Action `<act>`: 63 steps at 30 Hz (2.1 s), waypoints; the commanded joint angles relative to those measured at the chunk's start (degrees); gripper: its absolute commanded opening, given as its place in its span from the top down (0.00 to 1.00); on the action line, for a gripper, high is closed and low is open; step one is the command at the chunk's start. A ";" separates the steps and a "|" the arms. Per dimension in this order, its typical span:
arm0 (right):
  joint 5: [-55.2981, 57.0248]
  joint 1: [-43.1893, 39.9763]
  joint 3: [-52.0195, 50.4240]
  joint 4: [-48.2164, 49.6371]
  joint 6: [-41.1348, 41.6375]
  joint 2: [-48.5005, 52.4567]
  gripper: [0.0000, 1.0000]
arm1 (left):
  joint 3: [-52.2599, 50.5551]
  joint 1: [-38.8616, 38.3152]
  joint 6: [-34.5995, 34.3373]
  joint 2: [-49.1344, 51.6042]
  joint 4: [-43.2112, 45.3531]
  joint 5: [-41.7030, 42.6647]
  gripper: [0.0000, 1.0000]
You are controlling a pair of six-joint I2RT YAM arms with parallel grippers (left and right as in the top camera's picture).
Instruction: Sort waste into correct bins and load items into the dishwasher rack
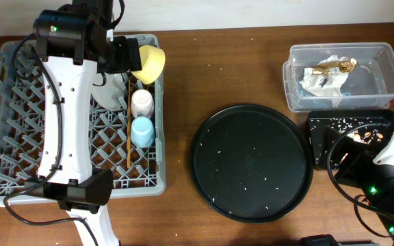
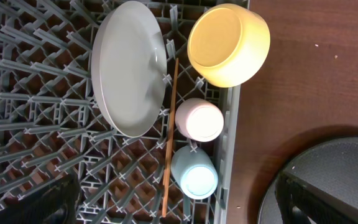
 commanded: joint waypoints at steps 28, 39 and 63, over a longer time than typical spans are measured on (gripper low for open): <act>-9.88 0.44 -82.07 64.17 -14.36 -44.46 0.02 | -0.07 0.15 -0.79 0.28 0.04 0.42 0.01; -9.88 0.44 -82.07 64.17 -14.36 -44.46 0.02 | -32.24 -0.04 4.79 -17.35 45.13 2.93 0.01; -9.88 0.44 -82.07 64.17 -14.36 -44.46 0.02 | -148.21 8.28 28.61 -111.25 98.77 10.73 0.01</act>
